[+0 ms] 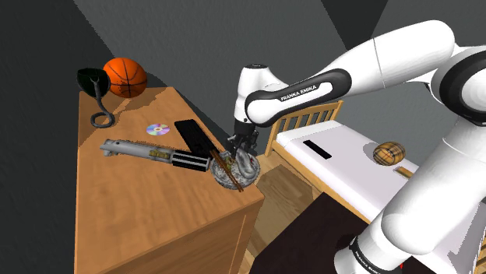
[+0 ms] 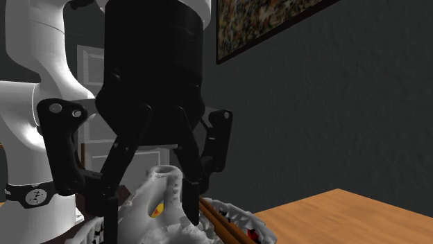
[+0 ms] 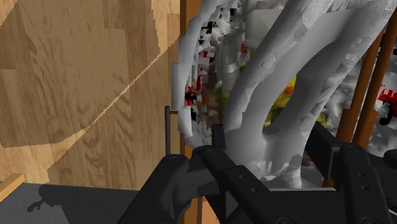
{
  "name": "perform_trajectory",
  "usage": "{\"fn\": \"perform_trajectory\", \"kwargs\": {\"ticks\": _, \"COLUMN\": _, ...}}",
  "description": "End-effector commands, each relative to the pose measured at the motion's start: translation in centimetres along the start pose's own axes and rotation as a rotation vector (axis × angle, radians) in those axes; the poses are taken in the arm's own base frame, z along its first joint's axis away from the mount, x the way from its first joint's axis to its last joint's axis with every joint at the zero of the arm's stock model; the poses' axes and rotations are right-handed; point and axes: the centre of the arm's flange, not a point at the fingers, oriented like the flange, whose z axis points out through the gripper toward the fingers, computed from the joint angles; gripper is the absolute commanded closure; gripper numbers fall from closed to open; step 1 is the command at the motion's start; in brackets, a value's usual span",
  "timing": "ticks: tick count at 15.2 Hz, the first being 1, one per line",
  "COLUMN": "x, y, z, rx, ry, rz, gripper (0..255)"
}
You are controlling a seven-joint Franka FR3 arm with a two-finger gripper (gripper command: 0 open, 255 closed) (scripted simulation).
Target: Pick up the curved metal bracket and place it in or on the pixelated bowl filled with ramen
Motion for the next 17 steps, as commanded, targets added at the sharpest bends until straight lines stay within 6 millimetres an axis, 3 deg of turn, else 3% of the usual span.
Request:
{"fn": "perform_trajectory", "kwargs": {"ticks": 1, "x": -0.1, "y": 0.0, "z": 0.1, "rx": 0.000, "ry": -0.002, "rz": -0.001, "gripper": 255}}
{"fn": "perform_trajectory", "kwargs": {"ticks": 2, "x": -0.1, "y": 0.0, "z": 0.1, "rx": 0.000, "ry": -0.002, "rz": -0.001, "gripper": 0}}
{"fn": "perform_trajectory", "kwargs": {"ticks": 7, "x": -0.1, "y": 0.0, "z": 0.1, "rx": 0.000, "ry": -0.002, "rz": -0.001, "gripper": 0}}
{"fn": "perform_trajectory", "kwargs": {"ticks": 11, "x": 0.0, "y": 0.0, "z": -4.9, "rx": 0.000, "ry": -0.002, "rz": -0.001, "gripper": 0}}
{"fn": "perform_trajectory", "kwargs": {"ticks": 17, "x": 0.0, "y": 0.0, "z": -4.9, "rx": 0.000, "ry": -0.002, "rz": -0.001, "gripper": 0}}
